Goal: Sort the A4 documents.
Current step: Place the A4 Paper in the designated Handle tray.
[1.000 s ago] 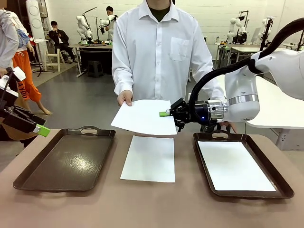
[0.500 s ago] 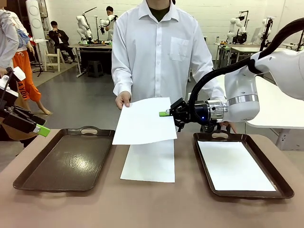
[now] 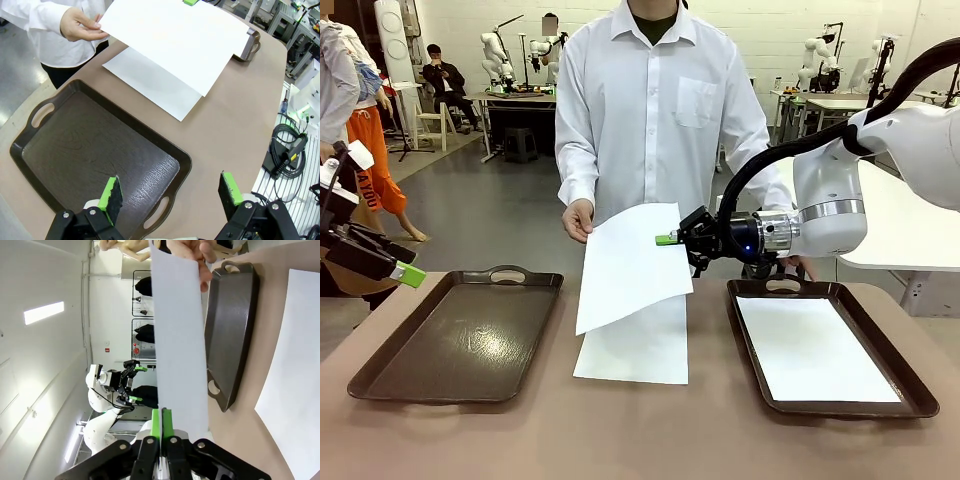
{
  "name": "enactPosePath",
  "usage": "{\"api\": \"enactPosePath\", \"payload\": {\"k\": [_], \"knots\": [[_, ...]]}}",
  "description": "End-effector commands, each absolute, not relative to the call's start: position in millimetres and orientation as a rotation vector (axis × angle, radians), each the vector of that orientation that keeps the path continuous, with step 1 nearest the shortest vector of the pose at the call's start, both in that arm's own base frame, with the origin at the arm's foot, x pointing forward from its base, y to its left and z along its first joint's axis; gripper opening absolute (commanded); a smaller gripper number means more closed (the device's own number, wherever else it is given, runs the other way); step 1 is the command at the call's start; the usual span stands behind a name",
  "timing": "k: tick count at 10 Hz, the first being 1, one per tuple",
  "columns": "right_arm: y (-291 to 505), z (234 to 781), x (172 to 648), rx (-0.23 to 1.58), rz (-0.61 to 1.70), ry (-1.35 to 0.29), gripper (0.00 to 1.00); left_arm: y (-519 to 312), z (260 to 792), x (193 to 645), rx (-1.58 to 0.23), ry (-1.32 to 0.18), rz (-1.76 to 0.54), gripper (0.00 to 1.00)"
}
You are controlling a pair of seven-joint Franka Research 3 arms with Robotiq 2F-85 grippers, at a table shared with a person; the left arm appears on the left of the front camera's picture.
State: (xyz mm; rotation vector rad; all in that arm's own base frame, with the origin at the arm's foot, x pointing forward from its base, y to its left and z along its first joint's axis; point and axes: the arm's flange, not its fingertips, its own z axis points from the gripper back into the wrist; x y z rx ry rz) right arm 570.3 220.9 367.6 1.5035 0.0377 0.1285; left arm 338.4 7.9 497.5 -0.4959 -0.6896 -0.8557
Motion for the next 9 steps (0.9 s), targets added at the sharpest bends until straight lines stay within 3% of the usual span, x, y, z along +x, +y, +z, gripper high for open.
{"api": "enactPosePath", "payload": {"k": [1,5,9], "knots": [[221.3,366.5,570.2,1.499,0.124,0.037,0.00,9.9,495.5,339.8,-0.508,-0.707,-0.867,1.00],[220.8,367.6,570.4,1.503,0.128,0.038,0.01,9.9,495.5,339.8,-0.508,-0.707,-0.867,1.00],[158.1,422.1,512.4,1.515,0.297,0.066,0.01,9.9,495.5,339.8,-0.508,-0.707,-0.867,1.00]]}}
